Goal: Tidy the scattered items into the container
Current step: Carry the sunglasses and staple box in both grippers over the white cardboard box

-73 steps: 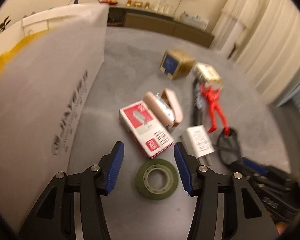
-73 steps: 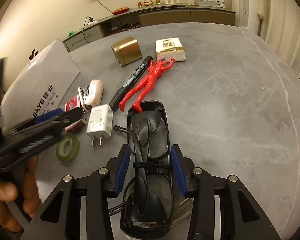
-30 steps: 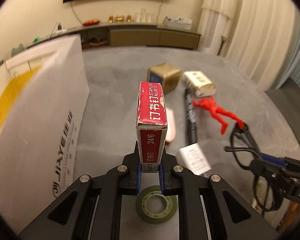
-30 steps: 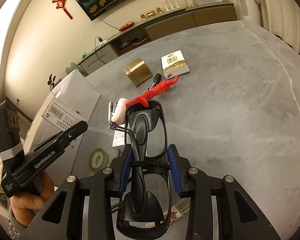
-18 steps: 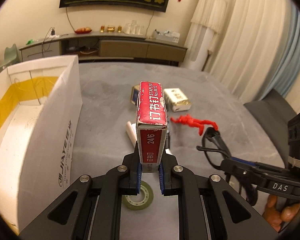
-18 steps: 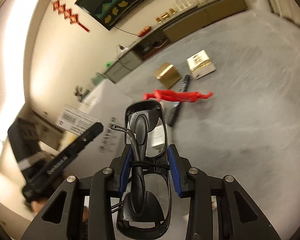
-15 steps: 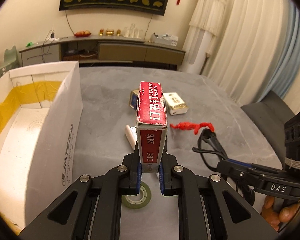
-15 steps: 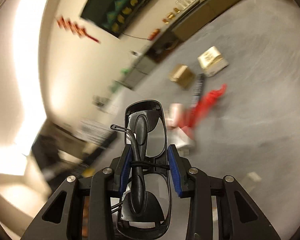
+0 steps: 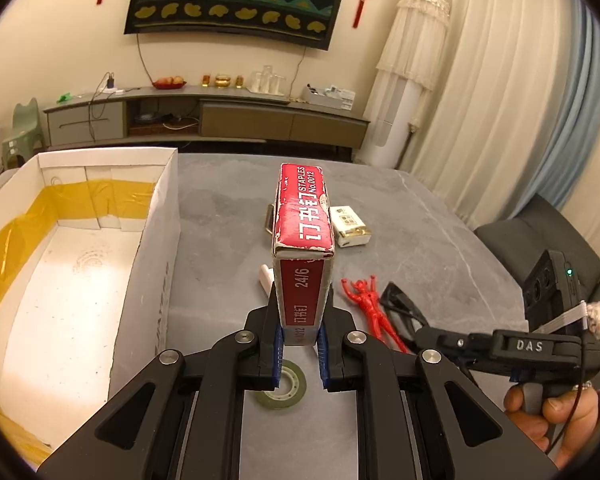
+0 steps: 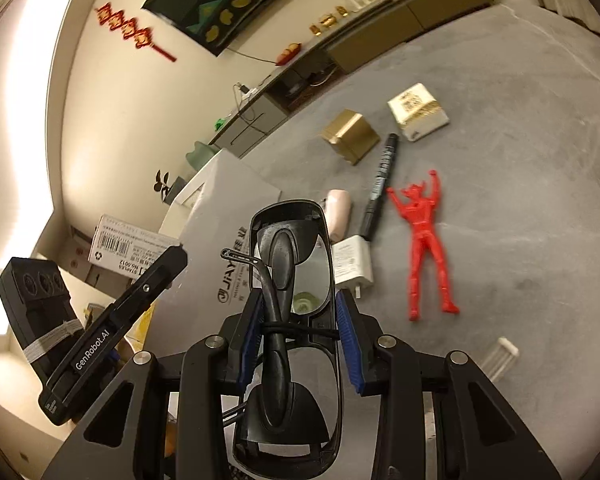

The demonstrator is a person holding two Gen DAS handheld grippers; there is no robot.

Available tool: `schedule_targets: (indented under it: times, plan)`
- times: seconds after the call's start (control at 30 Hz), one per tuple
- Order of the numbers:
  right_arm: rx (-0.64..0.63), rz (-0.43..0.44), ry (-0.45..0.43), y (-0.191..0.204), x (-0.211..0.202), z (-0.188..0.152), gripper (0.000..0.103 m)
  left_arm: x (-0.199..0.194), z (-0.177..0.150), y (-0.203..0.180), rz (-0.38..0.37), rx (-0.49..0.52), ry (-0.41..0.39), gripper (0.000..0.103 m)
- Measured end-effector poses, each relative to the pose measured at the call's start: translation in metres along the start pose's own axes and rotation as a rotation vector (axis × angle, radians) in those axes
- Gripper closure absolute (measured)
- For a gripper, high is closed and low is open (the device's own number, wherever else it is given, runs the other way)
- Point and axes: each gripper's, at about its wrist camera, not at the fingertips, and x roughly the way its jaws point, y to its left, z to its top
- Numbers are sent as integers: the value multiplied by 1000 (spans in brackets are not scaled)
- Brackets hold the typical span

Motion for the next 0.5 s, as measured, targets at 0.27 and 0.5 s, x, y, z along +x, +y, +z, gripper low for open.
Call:
schedule_targets:
  times: [0.27,0.5]
  plan:
    - [-43,1,-20,17,-4,-6,65,-15,2,10,-21,-8,-19,89]
    - [-145,-19,-91,48,-14,-11,65,-40,4,22,-25,-27,-57,89]
